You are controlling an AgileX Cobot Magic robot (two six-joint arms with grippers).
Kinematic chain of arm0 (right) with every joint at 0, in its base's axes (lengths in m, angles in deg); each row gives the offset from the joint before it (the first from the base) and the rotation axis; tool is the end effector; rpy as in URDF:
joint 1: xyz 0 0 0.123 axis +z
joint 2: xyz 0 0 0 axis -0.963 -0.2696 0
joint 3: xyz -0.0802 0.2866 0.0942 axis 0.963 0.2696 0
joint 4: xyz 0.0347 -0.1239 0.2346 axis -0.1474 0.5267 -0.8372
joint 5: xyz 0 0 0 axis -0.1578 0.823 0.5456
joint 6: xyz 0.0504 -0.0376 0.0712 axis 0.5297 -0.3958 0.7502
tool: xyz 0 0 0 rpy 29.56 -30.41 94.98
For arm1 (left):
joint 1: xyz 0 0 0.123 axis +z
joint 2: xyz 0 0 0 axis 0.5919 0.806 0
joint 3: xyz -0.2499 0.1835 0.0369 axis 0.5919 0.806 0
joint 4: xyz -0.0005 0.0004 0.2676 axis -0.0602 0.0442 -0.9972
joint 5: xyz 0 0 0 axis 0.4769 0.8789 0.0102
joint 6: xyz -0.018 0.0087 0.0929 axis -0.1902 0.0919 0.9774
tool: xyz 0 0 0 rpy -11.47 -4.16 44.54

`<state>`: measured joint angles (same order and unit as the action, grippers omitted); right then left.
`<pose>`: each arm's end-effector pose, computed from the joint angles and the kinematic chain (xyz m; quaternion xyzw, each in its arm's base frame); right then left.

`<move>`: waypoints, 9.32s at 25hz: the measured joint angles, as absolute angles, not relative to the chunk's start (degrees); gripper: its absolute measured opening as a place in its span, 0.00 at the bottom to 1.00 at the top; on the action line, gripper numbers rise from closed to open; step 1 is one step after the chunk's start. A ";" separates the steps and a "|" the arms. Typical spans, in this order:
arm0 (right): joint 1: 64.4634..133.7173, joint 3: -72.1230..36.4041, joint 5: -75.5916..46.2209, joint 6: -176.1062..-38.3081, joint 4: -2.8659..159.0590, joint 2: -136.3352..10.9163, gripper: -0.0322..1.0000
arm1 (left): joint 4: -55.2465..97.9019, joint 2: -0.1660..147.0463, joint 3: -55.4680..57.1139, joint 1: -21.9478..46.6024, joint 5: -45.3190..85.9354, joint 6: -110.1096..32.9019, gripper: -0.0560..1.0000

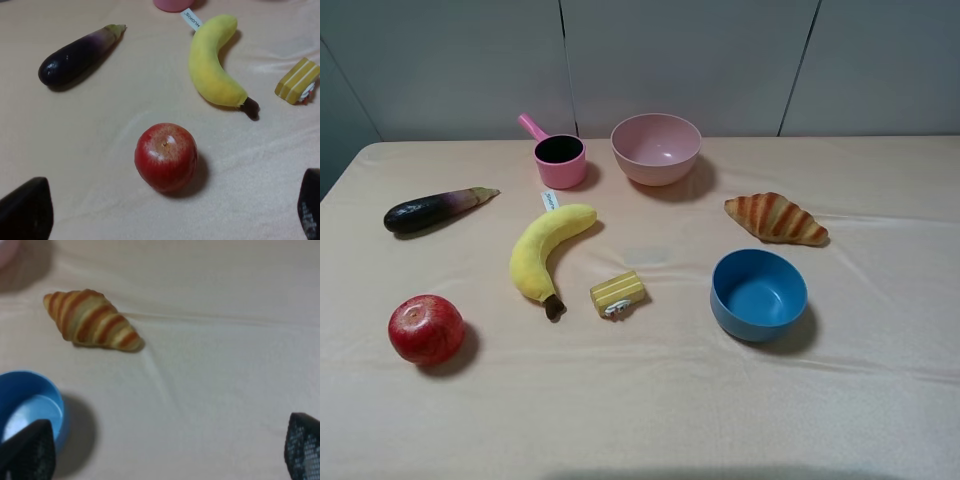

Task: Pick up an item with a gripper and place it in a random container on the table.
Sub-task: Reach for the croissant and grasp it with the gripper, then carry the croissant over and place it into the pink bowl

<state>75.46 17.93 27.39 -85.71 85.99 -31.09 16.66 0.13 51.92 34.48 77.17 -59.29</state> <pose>0.1242 0.0024 0.3487 -0.0197 0.9183 -0.0009 0.3954 -0.0157 -0.0122 0.2832 0.1154 0.8426 -0.0241 0.5255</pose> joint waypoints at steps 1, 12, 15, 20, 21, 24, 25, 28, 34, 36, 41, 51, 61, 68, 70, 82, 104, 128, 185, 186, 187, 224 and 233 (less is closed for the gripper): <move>75.46 17.21 27.00 -86.22 85.99 -33.43 0.70 | 16.66 0.13 51.92 34.48 77.17 -59.29 0.99; 75.46 7.85 24.55 -91.91 85.99 -56.34 0.70 | 16.66 0.13 51.92 34.48 77.17 -59.29 0.99; 75.46 5.56 24.28 -94.02 85.99 -61.16 0.70 | 16.66 0.13 51.92 34.48 77.17 -59.29 0.99; 75.46 2.37 22.35 -99.29 85.46 -68.18 0.70 | 16.66 0.13 51.92 34.48 77.17 -59.29 0.99; 75.46 1.71 21.99 -100.45 85.22 -69.56 0.70 | 16.66 0.13 51.92 34.48 77.17 -59.29 0.99; 75.46 -0.38 21.70 -103.86 84.42 -73.32 0.70 | 16.66 0.13 51.92 34.48 77.17 -59.29 0.99; 75.46 -1.17 21.70 -105.16 83.93 -74.40 0.70 | 16.66 0.13 51.92 34.48 77.17 -59.29 0.99; 75.46 -3.45 21.40 -109.64 82.37 -78.16 0.70 | 16.66 0.13 51.92 34.48 77.17 -59.29 0.99; 75.46 -7.75 21.12 -117.70 78.65 -84.99 0.70 | 16.66 0.13 51.92 34.48 77.17 -59.29 0.99; 75.46 -8.60 20.73 -120.07 77.07 -87.00 0.70 | 16.66 0.13 51.92 34.48 77.17 -59.29 0.99; 76.37 -9.97 18.45 -122.80 75.06 -91.72 0.70 | 16.66 0.13 51.92 34.48 77.17 -59.29 0.99; 81.00 -14.69 16.86 -124.18 73.27 -99.60 0.70 | 16.66 0.13 51.92 34.48 77.17 -59.29 0.99; 82.32 -15.59 16.23 -124.19 72.33 -104.03 0.70 | 16.66 0.13 51.92 34.48 77.17 -59.29 0.99; 82.32 -15.59 15.76 -124.23 72.11 -107.15 0.70 | 16.66 0.13 51.92 34.48 77.17 -59.29 0.99; 82.54 -15.59 15.70 -124.23 72.11 -107.92 0.70 | 16.66 0.13 51.92 34.48 77.17 -59.29 0.99; 83.42 -15.59 15.43 -124.23 71.38 -111.97 0.70 | 16.66 0.13 51.92 34.48 77.17 -59.29 0.99; 83.42 -15.59 14.03 -124.23 70.81 -112.69 0.51 | 16.66 0.13 51.92 34.48 77.17 -59.29 0.99; 83.42 -18.46 19.01 -123.81 73.19 -111.74 0.50 | 16.66 0.13 51.92 34.48 77.17 -59.29 0.99; 98.27 -60.82 20.48 -121.45 65.07 -124.22 0.50 | 16.66 0.13 51.92 34.48 77.17 -59.29 0.99; 98.27 -60.82 19.97 -121.45 64.15 -124.68 0.50 | 16.66 0.13 51.92 34.48 77.17 -59.29 0.99; 98.27 -60.82 19.52 -121.45 63.49 -125.15 0.50 | 16.66 0.13 51.92 34.48 77.17 -59.29 0.99; 98.27 -60.82 16.21 -121.62 58.03 -132.74 0.50 | 16.66 0.13 51.92 34.48 77.17 -59.29 0.99; 98.27 -60.82 16.21 -124.46 58.01 -132.74 0.64 | 16.66 0.13 51.92 34.48 77.17 -59.29 0.99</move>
<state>98.27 -60.82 16.21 -124.46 58.01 -132.74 16.66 0.13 51.92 34.48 77.17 -59.29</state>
